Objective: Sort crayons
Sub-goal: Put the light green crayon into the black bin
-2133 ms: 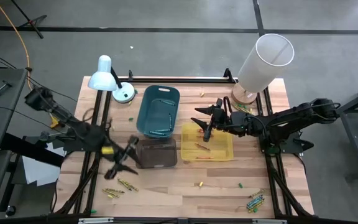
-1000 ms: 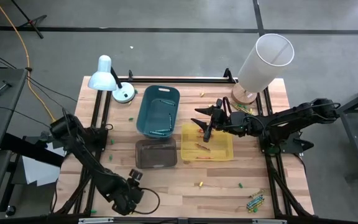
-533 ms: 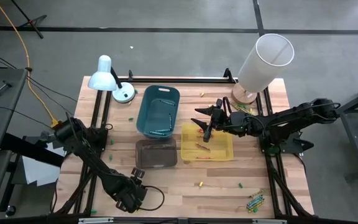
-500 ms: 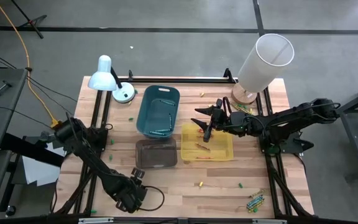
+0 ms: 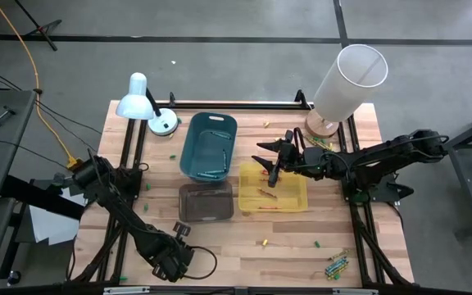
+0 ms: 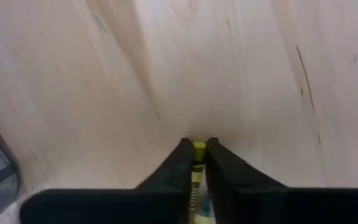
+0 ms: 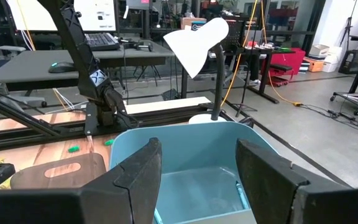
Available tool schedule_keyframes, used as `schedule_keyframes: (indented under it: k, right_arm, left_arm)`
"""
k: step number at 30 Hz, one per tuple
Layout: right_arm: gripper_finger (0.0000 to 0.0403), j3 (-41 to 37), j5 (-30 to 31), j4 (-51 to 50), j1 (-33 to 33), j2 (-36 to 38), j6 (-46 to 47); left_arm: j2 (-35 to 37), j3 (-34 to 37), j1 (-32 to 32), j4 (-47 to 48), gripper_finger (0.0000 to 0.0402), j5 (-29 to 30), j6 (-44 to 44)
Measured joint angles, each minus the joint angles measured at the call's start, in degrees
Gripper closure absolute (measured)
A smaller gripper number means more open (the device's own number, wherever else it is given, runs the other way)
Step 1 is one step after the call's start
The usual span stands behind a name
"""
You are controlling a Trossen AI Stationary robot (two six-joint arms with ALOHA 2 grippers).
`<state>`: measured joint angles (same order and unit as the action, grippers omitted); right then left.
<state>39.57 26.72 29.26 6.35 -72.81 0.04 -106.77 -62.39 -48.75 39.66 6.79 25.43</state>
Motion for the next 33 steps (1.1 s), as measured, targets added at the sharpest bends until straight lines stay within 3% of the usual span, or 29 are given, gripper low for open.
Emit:
schedule_keyframes:
  k: [15,23,28,33]
  right_arm:
    - [0.0204,0.0,-0.2,-0.1,0.0,0.0,0.0]
    - [0.0204,0.0,-0.2,-0.3,0.0,0.0,0.0]
    - [0.0204,0.0,-0.2,-0.3,0.0,0.0,0.0]
    - [0.0204,0.0,-0.2,-0.3,0.0,0.0,0.2]
  left_arm:
    - [2.0,0.5,0.1,2.2,0.0401,2.7,-3.1]
    - [14.5,-2.0,0.1,8.3,0.0401,4.0,-3.1]
    - [25.1,-5.1,0.1,5.2,0.0401,17.9,-6.2]
    - [34.0,-3.5,0.2,-4.7,0.0401,31.8,-17.9]
